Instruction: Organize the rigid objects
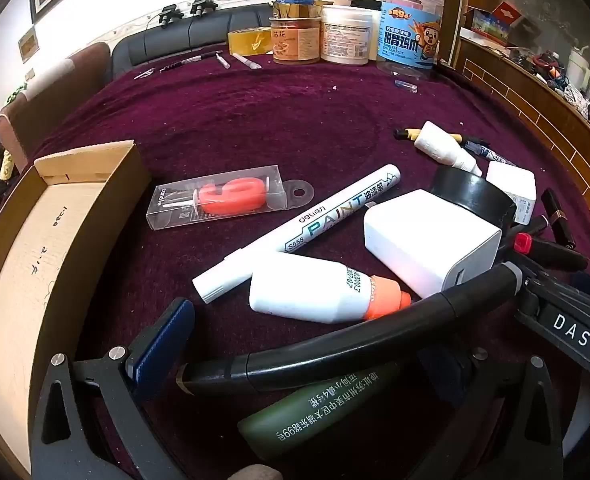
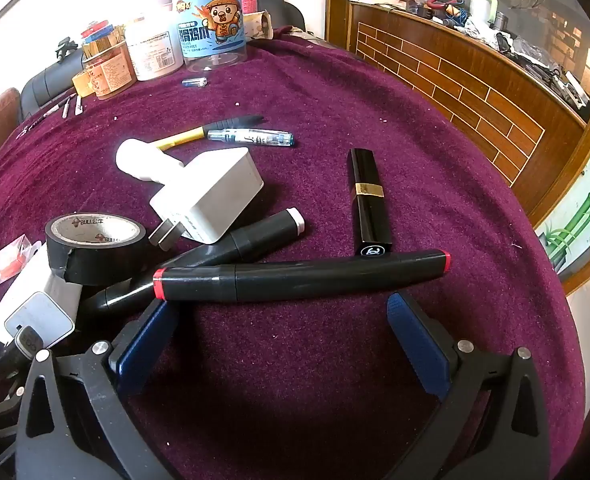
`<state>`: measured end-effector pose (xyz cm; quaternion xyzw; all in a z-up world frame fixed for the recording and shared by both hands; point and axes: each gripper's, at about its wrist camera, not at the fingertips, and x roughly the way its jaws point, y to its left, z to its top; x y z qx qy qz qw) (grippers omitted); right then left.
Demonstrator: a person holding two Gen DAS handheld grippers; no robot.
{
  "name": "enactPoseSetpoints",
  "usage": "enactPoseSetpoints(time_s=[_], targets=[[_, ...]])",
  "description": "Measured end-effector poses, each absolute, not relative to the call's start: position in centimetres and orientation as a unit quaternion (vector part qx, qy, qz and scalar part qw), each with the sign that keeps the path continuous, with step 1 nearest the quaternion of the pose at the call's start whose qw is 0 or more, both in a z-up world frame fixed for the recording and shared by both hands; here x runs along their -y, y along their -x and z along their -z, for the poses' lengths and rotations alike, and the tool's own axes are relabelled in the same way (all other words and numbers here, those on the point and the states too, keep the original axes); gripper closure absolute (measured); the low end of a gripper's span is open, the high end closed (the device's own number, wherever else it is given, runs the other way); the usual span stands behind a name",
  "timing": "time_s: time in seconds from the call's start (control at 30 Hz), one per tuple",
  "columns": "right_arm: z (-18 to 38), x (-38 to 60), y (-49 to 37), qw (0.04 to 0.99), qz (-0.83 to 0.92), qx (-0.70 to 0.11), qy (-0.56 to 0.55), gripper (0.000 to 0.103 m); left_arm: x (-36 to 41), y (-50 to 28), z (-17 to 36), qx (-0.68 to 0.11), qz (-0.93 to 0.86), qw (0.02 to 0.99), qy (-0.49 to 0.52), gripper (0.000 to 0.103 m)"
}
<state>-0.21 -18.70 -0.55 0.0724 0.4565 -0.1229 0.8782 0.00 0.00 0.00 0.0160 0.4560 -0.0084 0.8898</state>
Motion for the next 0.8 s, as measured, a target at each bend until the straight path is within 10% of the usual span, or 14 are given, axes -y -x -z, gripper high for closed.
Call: enactPoseSetpoints(time_s=[0.8], targets=[[0.56, 18.58, -0.26, 0.879, 0.123, -0.456, -0.072, 0.0, 0.01, 0.01, 0.01, -0.457, 0.008, 0.889, -0.012, 0.001]])
